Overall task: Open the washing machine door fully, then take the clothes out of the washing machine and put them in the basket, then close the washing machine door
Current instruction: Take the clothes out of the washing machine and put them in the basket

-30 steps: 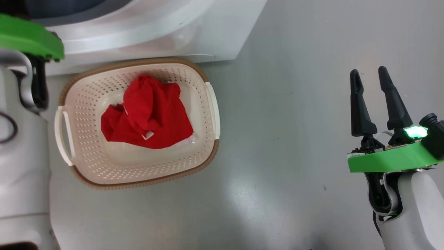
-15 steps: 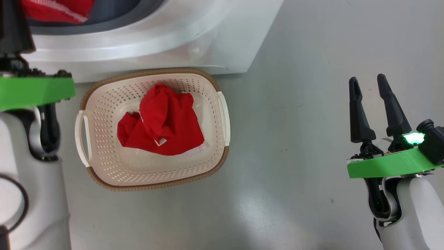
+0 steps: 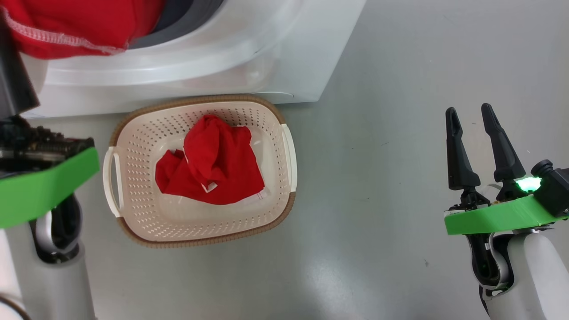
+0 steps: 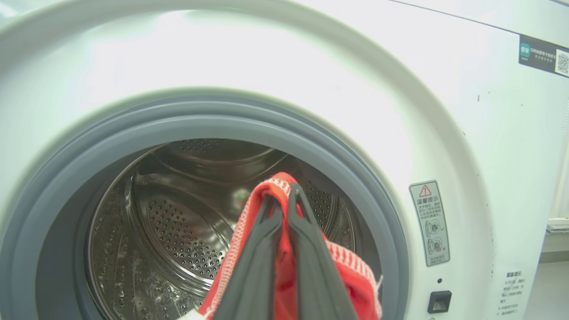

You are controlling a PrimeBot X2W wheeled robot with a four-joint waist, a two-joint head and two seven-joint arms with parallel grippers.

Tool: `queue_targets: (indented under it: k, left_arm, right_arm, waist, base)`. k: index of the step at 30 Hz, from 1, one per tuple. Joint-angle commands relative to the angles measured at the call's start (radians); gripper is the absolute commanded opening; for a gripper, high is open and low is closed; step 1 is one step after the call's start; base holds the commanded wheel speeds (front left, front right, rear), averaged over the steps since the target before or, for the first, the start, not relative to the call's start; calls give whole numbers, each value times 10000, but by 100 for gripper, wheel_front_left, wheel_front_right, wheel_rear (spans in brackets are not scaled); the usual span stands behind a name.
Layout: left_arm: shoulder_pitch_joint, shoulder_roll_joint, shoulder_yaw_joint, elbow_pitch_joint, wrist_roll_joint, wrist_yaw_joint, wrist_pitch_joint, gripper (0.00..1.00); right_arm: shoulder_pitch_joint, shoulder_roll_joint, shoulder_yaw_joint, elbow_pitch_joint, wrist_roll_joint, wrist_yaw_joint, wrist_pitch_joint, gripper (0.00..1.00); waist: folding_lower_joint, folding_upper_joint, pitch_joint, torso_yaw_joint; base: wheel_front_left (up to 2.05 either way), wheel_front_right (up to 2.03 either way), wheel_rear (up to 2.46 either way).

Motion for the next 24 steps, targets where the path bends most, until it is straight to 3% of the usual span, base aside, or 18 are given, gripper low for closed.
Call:
queue_targets:
  k: [1,8,24]
  left_arm:
    - [314,199,198,-507,-44,-63,-35,0]
    - [703,144,73,-1705,-22,-64,-35,0]
    - [1629,125,-909,1407,-285,48,-36,0]
  right_arm:
    - [286,-48,271,-243,-87,65,-63,100]
    - [291,-51,255,-241,-96,65,-63,100]
    - [57,-7,317,-387,-57,65,-63,100]
  waist:
    - [0,0,-1,10]
    - [0,0,13,42]
    - [0,0,692,-86]
  base:
    - [0,0,0]
    - [0,0,0]
    - [0,0,0]
